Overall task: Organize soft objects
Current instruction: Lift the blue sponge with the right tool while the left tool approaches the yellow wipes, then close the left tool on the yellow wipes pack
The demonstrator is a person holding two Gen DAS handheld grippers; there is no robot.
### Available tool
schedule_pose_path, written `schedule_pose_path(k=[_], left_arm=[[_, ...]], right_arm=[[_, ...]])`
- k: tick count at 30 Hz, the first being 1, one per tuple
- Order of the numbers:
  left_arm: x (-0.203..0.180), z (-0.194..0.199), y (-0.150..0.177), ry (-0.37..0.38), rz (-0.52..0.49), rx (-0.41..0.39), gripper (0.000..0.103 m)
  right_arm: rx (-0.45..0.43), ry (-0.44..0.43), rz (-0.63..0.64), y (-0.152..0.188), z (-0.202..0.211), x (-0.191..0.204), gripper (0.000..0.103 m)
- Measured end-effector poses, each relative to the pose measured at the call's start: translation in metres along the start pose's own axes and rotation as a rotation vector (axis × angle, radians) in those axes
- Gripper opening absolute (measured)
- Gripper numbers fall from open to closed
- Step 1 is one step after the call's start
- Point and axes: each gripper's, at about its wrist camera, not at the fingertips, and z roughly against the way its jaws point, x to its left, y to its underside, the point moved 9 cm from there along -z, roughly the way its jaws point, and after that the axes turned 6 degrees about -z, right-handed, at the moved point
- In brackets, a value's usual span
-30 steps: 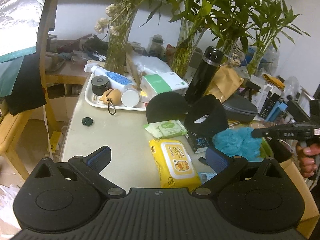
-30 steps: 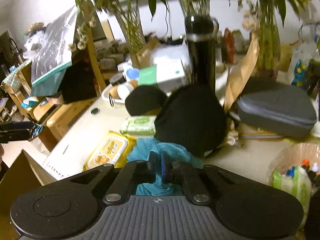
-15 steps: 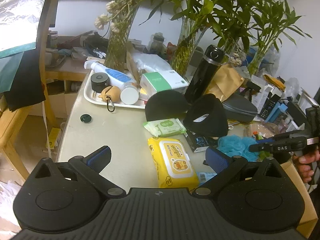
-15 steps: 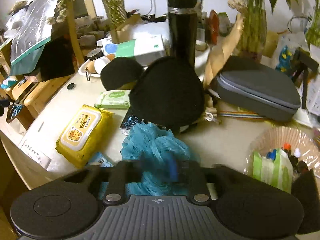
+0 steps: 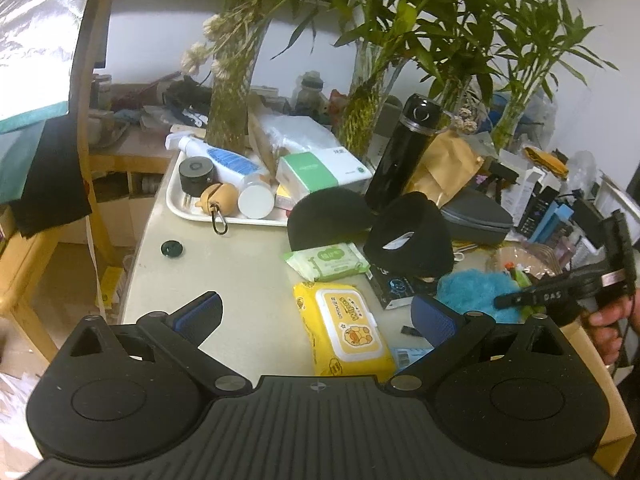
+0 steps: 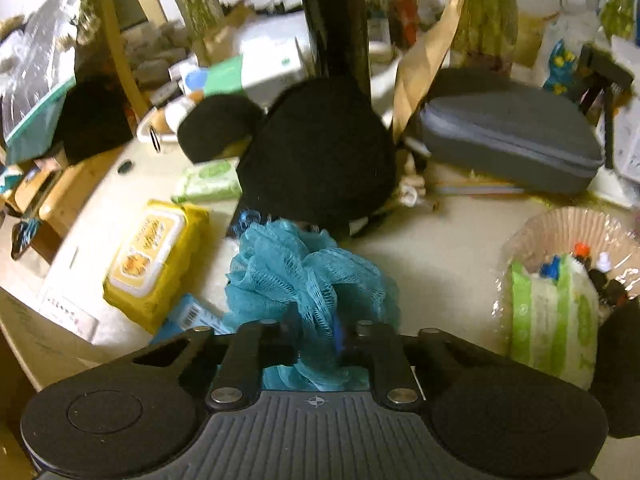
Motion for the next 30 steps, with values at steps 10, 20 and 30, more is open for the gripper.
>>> schedule_pose_path(k=[10,20,30], left_arm=[[-0.017,-0.001,-0.028,0.012,-0.026,0.047,0.103],[-0.051,-0.047,-0.058,-0.064,-0.134,0.268,0.103],[-0.059,-0.126,-0.041,-0.124,-0.071,0.547,0.103]], right_arm=[[-0.257,0.067,-0.076,-0.018,0.066,-0.014,0.014],[-0.364,0.07,-0.082,-0.014,0.099,-0.011,0.014],[-0.382,0.054,-0.124,-0.009,0.11,-0.024,0.014]])
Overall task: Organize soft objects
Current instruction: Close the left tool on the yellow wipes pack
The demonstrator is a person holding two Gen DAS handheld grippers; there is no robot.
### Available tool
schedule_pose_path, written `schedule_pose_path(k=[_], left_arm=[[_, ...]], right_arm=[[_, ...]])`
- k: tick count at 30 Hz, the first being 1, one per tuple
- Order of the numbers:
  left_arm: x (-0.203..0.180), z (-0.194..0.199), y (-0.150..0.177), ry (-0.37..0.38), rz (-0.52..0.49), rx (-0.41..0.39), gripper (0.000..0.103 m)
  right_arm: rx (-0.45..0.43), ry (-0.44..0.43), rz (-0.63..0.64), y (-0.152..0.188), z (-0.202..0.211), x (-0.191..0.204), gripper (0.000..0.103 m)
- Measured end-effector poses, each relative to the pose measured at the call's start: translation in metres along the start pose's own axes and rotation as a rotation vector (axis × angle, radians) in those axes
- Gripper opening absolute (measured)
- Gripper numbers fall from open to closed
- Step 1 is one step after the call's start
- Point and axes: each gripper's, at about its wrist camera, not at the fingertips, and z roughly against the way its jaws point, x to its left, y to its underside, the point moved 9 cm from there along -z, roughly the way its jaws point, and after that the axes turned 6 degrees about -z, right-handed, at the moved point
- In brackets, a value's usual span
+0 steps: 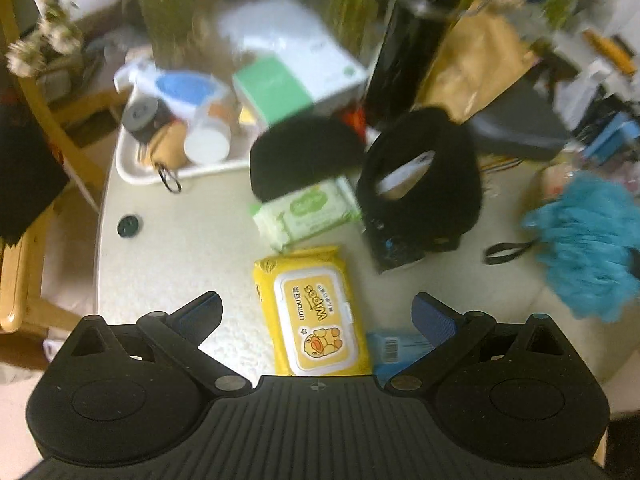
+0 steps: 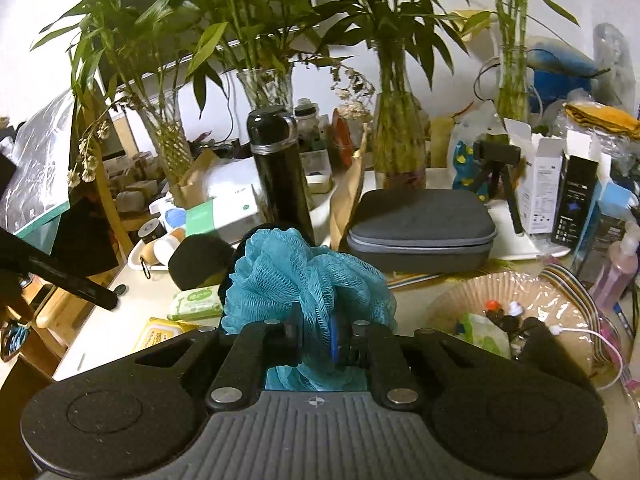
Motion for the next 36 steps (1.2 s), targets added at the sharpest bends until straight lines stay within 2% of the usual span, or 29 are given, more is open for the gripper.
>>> schedule_pose_path(k=[5,10,19,21,22,26,31,36], left_arm=[[-0.001,-0.052,-0.006,-0.004,0.026,0.159,0.103],[0.007,-0.096,0.003,0.015,0.106,0.305,0.103],[-0.007,-0.134,0.029,0.017,0.074,0.442,0.102],[-0.006,-0.138,0.034,0.004,0.074,0.47,0.085],[-0.004,-0.138,0.036,-0.007,0.086,0.478,0.077],[-0.001,-0.135,0.038,0.006,0.106,0.477,0.067],[0.002,-0.115,0.027,0.025,0.12,0.421,0.064],[0.01,-0.069,0.012,0.057,0.122,0.321,0.063]], right_arm=[[-0.003,-0.003,-0.011,0.001,0.003,-0.005,0.014],[0.0,-0.007,-0.02,0.001,0.002,-0.006,0.014],[-0.002,-0.012,-0.039,-0.002,0.0,-0.008,0.014],[-0.001,-0.013,-0.037,-0.002,0.0,-0.007,0.014],[-0.001,-0.014,-0.035,-0.002,0.0,-0.006,0.014],[-0.003,-0.011,-0.034,-0.002,0.0,-0.007,0.014],[-0.01,-0.005,-0.032,-0.004,0.001,-0.005,0.014],[-0.024,0.0,-0.037,-0.006,0.004,-0.005,0.014]])
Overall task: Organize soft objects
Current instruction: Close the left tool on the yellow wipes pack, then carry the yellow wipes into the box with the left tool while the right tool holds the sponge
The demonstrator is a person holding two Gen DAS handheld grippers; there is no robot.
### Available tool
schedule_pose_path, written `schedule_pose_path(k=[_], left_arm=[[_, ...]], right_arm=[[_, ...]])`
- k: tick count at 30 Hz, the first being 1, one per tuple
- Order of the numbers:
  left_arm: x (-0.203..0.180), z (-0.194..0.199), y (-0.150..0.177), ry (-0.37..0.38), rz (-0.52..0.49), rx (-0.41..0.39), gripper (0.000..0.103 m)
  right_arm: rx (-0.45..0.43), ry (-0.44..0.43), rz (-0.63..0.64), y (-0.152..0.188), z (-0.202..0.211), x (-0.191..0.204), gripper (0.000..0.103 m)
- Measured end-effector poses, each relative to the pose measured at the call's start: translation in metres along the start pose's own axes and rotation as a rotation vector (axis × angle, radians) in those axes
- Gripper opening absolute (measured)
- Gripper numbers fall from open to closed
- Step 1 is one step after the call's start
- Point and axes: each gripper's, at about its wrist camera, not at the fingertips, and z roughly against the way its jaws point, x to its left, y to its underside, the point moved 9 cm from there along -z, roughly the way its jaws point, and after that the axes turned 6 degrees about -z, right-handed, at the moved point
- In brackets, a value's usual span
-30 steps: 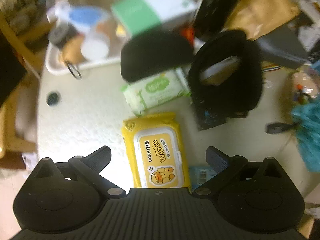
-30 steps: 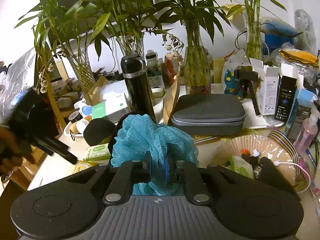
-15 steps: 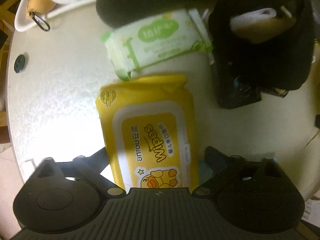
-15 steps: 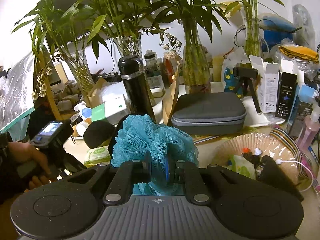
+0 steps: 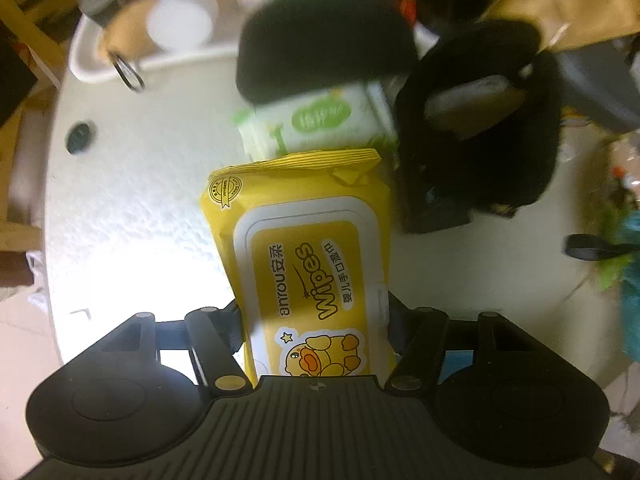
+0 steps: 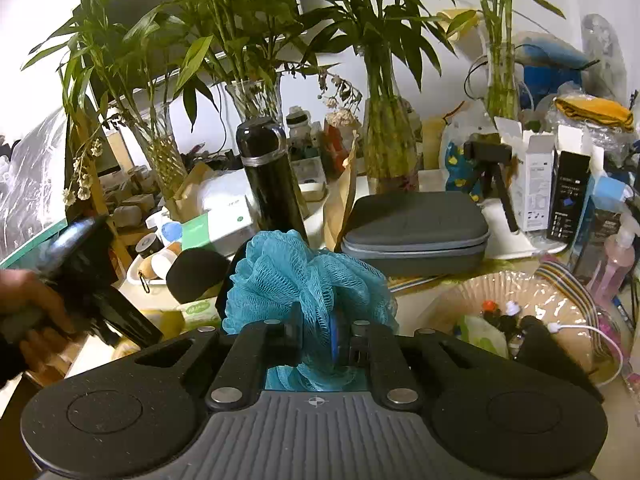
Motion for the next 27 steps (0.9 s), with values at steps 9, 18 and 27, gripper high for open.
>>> schedule_pose_path(k=[9,18,27], left_arm=[[-0.009,0.091,0.016,0.015,-0.072,-0.29,0.063],[-0.024,0.148,0.059,0.051,-0.152,-0.501,0.063],[-0.057,0.157,0.101,0.094,-0.355,-0.592,0.063]], right_arm=[[-0.029,0.001,0.027,-0.007,0.002,0.005,0.014],[-0.045,-0.019,0.094,-0.015,0.026,0.029,0.014],[-0.09,-0.072,0.134,-0.024,0.081,0.062,0.014]])
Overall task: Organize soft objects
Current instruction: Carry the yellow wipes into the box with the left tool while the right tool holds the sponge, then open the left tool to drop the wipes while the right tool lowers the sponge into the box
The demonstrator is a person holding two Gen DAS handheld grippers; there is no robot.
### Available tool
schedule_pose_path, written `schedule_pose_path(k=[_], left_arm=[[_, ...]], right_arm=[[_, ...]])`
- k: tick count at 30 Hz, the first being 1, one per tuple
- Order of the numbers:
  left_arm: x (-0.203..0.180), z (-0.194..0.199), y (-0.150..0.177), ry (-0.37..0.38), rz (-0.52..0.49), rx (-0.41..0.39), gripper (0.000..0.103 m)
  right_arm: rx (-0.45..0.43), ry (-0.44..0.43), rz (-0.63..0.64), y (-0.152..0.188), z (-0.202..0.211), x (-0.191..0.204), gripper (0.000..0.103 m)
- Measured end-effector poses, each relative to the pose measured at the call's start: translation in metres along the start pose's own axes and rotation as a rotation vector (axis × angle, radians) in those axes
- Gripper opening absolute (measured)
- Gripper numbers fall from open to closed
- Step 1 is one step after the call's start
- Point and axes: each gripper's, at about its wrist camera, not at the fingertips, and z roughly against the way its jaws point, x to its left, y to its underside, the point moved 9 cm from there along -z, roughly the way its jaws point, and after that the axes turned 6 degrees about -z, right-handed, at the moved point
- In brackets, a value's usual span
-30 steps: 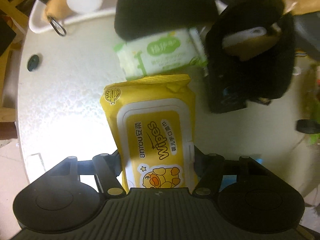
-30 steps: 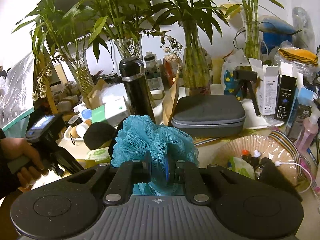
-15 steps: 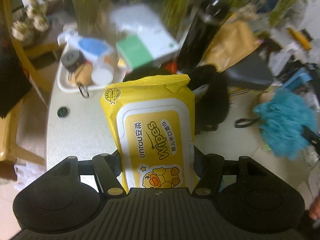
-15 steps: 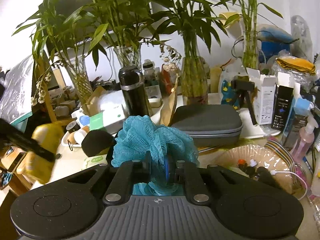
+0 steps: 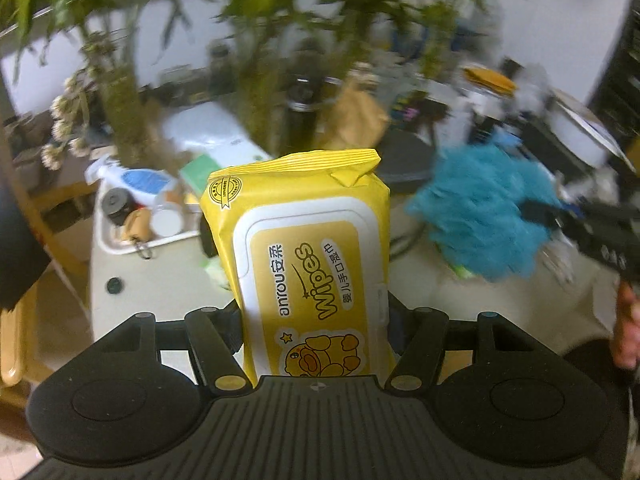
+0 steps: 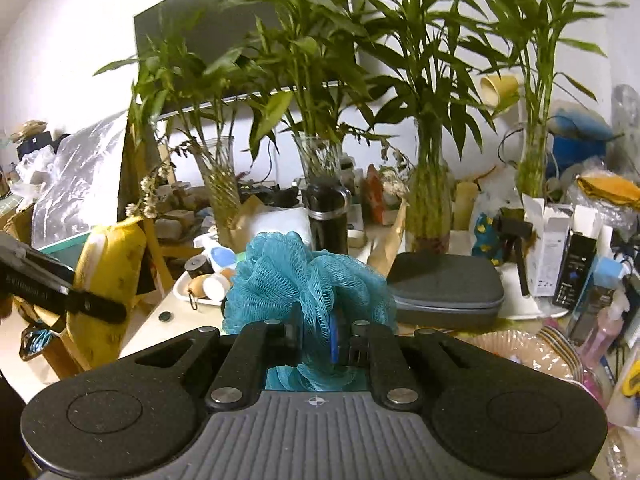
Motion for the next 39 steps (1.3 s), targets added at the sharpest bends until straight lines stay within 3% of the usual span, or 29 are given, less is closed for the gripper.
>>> schedule_pose_path(k=[7,15,26,33,39], left_arm=[[-0.023,0.0,0.034,0.063,-0.179,0.031,0.063],[-0.046,-0.006,0.08,0.185,-0.434,0.078,0.063],[-0.062,-0.021,0.121,0.105,-0.873,0.111,0.069],[-0.061,-0.001,0.116,0.083,-0.821,0.022,0.069],[-0.056,0.016,0.11,0.072,-0.699,-0.03,0.069]], right_arm=[[-0.013,0.0,0.021,0.004,0.031,0.007,0.014],[-0.016,-0.004,0.027,0.013,0.054,0.009,0.014],[-0.014,-0.038,0.017,0.025,0.074,0.017,0.014],[-0.016,-0.072,0.036,0.029,0.085,0.032,0.014],[-0.02,-0.109,0.051,0.032,0.094,0.046,0.014]])
